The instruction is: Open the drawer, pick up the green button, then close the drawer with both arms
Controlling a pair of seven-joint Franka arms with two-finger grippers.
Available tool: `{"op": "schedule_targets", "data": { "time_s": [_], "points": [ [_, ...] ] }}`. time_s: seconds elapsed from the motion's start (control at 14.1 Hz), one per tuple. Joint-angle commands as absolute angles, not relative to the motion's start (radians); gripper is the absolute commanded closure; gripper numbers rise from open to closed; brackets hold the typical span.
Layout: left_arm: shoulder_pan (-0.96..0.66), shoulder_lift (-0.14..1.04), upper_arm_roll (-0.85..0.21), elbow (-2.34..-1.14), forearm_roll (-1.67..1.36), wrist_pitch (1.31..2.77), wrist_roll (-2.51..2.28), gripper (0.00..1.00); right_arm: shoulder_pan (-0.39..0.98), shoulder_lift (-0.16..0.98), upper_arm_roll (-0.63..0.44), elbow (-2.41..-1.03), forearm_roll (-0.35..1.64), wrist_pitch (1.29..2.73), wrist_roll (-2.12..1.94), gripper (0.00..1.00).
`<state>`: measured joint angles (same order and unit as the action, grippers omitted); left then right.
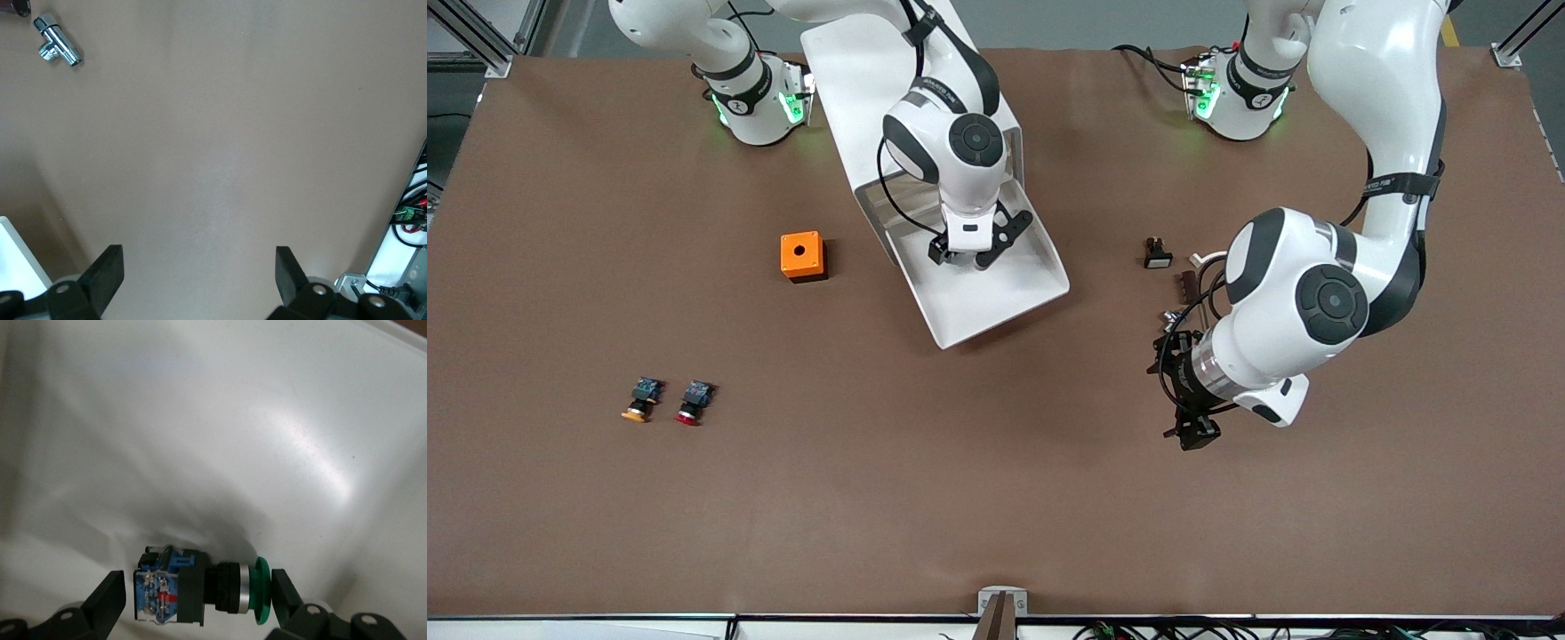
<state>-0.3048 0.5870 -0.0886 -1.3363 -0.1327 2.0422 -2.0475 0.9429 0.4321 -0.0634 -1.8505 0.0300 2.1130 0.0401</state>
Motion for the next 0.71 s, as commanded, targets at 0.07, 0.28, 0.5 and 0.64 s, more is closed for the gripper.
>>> {"op": "schedule_targets", "data": {
  "time_s": [0.07,0.28,0.5,0.64],
  "points": [
    [-0.31,0.591,-0.086,-1.333,-0.107,2.052,-2.068,0.0,0.95,0.417,-0.058,-1.875,0.015,2.129,0.08,0.05],
    [-0.314,0.594,-0.086,-1.333,-0.107,2.054,-2.066,0.0,0.951,0.417,-0.058,-1.873,0.017,2.129,0.084,0.29],
    [-0.314,0.597,-0.086,-1.333,-0.107,2.054,-2.065,0.0,0.95,0.417,-0.058,-1.873,0.02,2.125,0.093,0.88],
    [-0.313,0.597,-0.086,-1.333,-0.107,2.054,-2.063,0.0,0.951,0.419,-0.057,-1.868,0.02,2.123,0.158,1.0]
  ]
}}
